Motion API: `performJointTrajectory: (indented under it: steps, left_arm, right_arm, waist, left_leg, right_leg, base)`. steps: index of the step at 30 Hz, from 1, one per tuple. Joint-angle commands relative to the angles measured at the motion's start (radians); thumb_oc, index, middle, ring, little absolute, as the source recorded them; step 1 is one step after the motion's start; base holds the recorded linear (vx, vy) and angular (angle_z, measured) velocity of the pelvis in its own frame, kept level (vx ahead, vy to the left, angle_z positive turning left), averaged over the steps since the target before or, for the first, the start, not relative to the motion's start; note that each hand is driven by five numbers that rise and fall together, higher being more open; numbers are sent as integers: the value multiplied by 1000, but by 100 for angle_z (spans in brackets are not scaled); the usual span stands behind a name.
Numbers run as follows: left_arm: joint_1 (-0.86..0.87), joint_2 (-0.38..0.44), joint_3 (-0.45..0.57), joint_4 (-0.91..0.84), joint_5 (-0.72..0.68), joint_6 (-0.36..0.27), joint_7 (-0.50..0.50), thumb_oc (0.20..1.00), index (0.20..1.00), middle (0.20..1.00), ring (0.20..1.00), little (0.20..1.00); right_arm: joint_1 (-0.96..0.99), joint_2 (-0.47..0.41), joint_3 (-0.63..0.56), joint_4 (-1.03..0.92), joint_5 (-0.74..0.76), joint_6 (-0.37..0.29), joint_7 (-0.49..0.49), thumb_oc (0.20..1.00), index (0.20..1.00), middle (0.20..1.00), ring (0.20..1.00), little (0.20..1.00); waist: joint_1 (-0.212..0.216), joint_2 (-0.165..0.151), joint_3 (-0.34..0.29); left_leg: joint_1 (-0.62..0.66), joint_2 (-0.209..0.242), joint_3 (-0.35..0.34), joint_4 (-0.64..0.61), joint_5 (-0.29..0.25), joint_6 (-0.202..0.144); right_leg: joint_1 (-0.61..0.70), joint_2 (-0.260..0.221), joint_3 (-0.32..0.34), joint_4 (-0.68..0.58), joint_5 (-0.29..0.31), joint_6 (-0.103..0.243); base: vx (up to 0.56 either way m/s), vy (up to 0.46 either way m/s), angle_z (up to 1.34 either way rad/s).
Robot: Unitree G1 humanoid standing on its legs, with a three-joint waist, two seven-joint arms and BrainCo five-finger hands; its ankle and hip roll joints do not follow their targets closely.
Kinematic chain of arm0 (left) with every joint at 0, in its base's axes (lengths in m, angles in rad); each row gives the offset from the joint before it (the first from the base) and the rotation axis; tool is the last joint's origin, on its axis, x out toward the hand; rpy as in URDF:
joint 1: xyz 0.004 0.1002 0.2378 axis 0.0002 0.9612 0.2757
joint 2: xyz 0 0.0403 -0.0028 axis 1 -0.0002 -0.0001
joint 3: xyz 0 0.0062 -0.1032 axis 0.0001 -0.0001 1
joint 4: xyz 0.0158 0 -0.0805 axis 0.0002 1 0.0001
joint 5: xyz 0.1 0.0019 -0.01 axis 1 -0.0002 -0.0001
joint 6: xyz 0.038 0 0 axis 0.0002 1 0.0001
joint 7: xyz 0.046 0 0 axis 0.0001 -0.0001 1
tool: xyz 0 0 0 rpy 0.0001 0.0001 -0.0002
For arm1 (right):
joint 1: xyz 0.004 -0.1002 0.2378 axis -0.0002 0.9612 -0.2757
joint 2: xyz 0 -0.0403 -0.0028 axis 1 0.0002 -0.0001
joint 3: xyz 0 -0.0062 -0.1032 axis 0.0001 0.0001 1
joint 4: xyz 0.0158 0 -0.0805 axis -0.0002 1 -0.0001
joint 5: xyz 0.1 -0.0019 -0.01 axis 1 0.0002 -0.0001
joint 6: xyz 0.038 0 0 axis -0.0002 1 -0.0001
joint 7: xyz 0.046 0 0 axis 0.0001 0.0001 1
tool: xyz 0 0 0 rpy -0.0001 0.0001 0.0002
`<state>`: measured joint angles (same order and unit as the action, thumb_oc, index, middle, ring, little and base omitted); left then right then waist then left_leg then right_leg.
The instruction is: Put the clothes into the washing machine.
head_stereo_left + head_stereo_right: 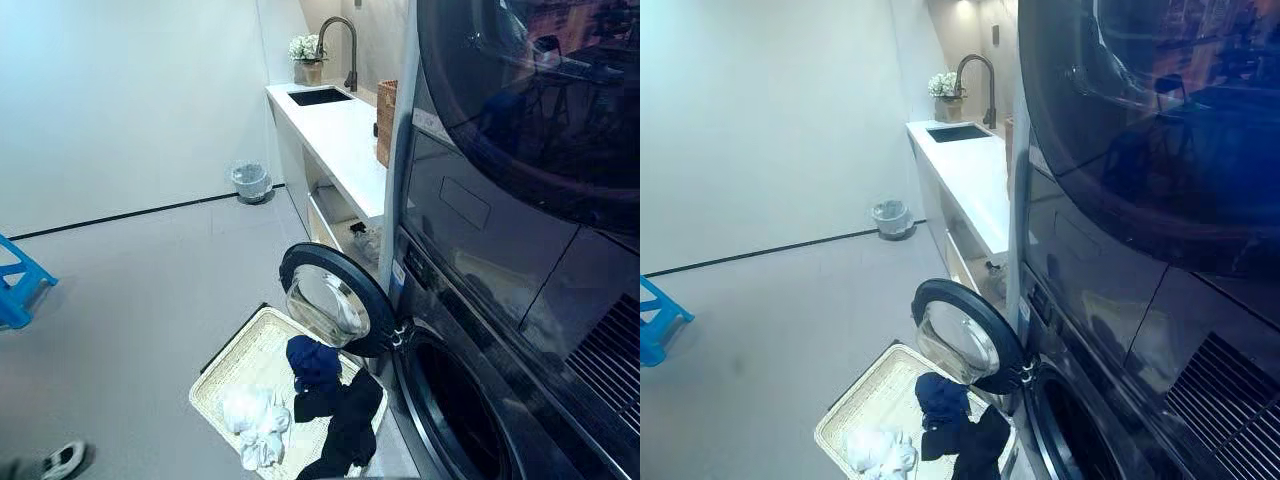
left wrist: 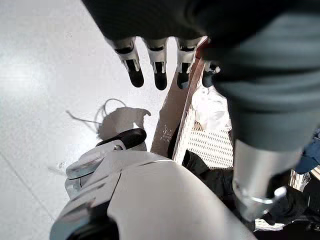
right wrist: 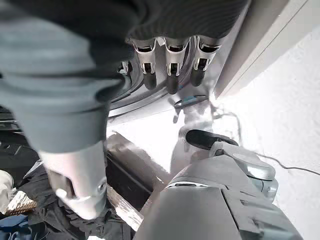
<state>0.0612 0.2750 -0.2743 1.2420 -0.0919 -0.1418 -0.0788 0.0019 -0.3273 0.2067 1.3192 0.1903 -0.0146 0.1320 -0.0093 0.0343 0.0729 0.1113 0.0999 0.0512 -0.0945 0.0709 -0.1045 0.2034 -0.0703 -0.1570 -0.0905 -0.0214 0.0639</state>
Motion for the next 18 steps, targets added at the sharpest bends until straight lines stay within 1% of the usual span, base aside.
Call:
performJointTrajectory:
  steps: [1, 2, 5, 10, 18]
  left_arm:
    - [-113, 5, 4, 57, 15, -16, 2, 1000, 1000, 1000, 1000, 1000]
    - [-114, 5, 3, 55, 10, -26, 4, 1000, 1000, 1000, 1000, 1000]
    - [-111, 4, 4, 50, -17, -26, 3, 1000, 1000, 1000, 1000, 1000]
    - [-109, 7, 9, 49, -10, -36, -11, 1000, 1000, 1000, 1000, 1000]
    - [-107, 3, 10, 49, -12, -34, -9, 1000, 1000, 1000, 1000, 1000]
  right_arm:
    - [-97, 20, -12, 59, 27, -4, -11, 1000, 1000, 1000, 1000, 1000]
    - [-98, 18, -12, 59, 28, -4, -11, 1000, 1000, 1000, 1000, 1000]
    - [-96, 15, -16, 56, 25, -3, -9, 1000, 1000, 1000, 1000, 1000]
    - [-95, 15, -17, 57, 30, -4, -6, 1000, 1000, 1000, 1000, 1000]
    - [-93, 18, -16, 60, 28, -7, -8, 1000, 1000, 1000, 1000, 1000]
  waist:
    - [31, -25, 41]
    - [31, -24, 41]
    - [31, -24, 41]
    - [34, -25, 43]
    - [33, -25, 45]
  left_leg:
    - [46, -7, 35, 7, -90, 4]
    - [46, -7, 35, 7, -90, 4]
    - [46, -7, 36, 7, -90, 5]
    - [44, -8, 34, 7, -89, 5]
    - [46, -9, 32, 7, -90, 6]
  right_leg:
    - [-58, -80, 8, 20, 31, 89]
    - [-58, -80, 8, 20, 31, 89]
    - [-59, -81, 6, 21, 31, 90]
    - [-59, -81, 5, 23, 30, 89]
    - [-58, -80, 7, 23, 30, 88]
  base:
    - [-133, -34, -25]
    - [0, 0, 0]
    - [0, 0, 0]
    - [0, 0, 0]
    - [0, 0, 0]
